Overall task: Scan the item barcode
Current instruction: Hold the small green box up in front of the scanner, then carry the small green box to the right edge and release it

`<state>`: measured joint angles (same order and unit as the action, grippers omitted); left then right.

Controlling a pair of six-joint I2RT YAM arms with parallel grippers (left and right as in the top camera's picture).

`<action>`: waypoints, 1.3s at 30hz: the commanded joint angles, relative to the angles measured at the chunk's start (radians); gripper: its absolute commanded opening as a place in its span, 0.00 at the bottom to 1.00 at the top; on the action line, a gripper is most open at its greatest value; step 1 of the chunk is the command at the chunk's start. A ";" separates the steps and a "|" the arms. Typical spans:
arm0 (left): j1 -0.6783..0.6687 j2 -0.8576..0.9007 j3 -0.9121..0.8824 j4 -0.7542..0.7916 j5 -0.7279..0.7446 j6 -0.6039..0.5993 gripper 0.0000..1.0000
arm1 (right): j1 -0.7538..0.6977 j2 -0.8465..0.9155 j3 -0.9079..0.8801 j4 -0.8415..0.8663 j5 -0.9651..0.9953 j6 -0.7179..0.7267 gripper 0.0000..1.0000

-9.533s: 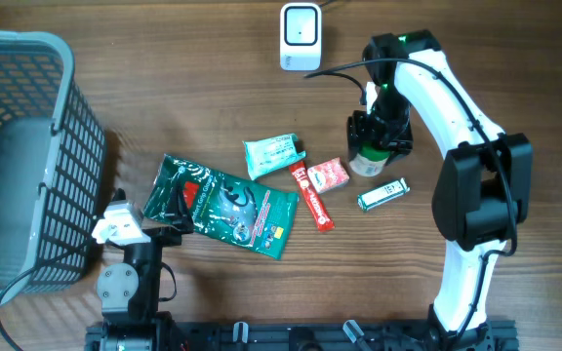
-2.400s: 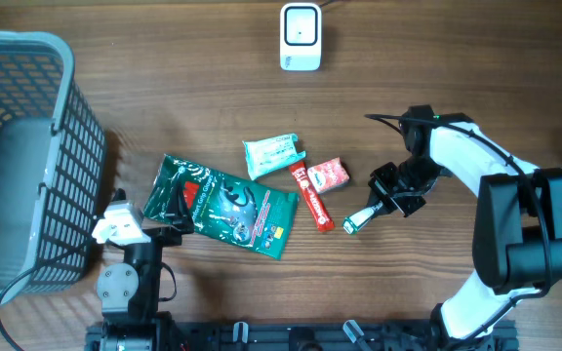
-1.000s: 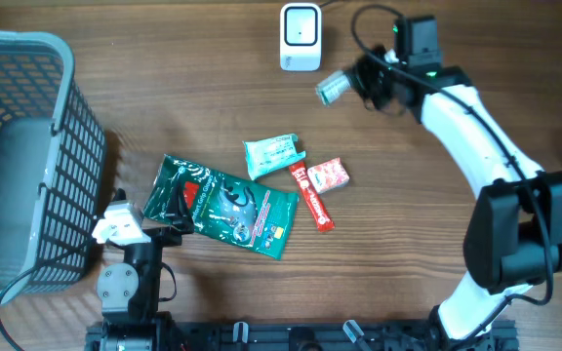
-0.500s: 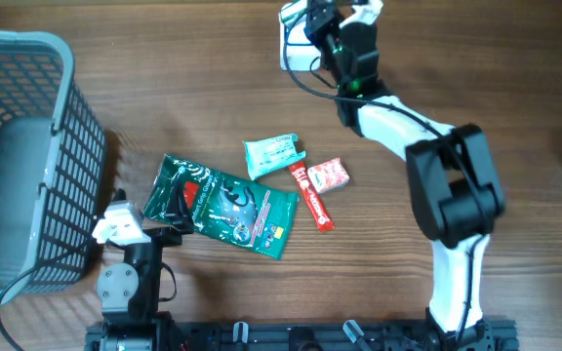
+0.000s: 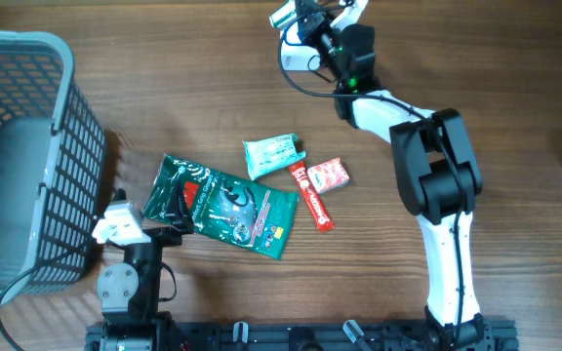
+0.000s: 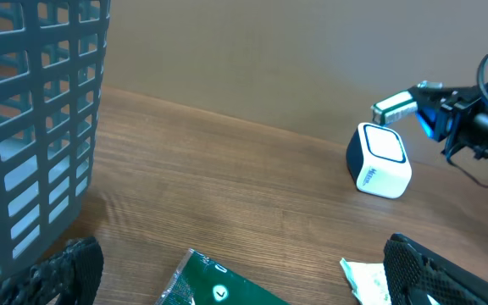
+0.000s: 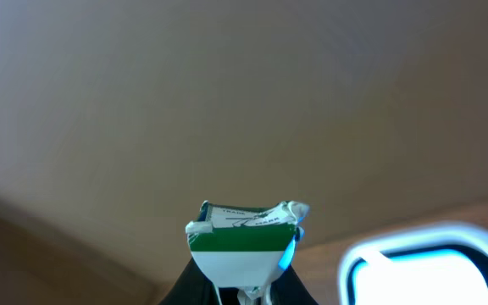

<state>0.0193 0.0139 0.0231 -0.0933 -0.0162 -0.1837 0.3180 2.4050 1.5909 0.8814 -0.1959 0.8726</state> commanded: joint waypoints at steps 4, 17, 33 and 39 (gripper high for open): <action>-0.003 -0.007 -0.008 0.003 0.008 0.019 1.00 | -0.190 -0.149 0.023 -0.237 -0.190 -0.069 0.04; -0.003 -0.007 -0.008 0.003 0.008 0.019 1.00 | -0.756 -0.195 0.023 -1.138 0.210 -0.460 0.04; -0.003 -0.007 -0.008 0.003 0.008 0.019 1.00 | -0.822 -0.600 0.035 -1.289 -0.411 -0.486 1.00; -0.003 -0.007 -0.008 0.003 0.008 0.019 1.00 | -0.478 -0.630 0.034 -1.691 -0.338 -0.430 1.00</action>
<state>0.0193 0.0139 0.0231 -0.0929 -0.0162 -0.1837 -0.3004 1.7496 1.6360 -0.6659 -0.5720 0.4232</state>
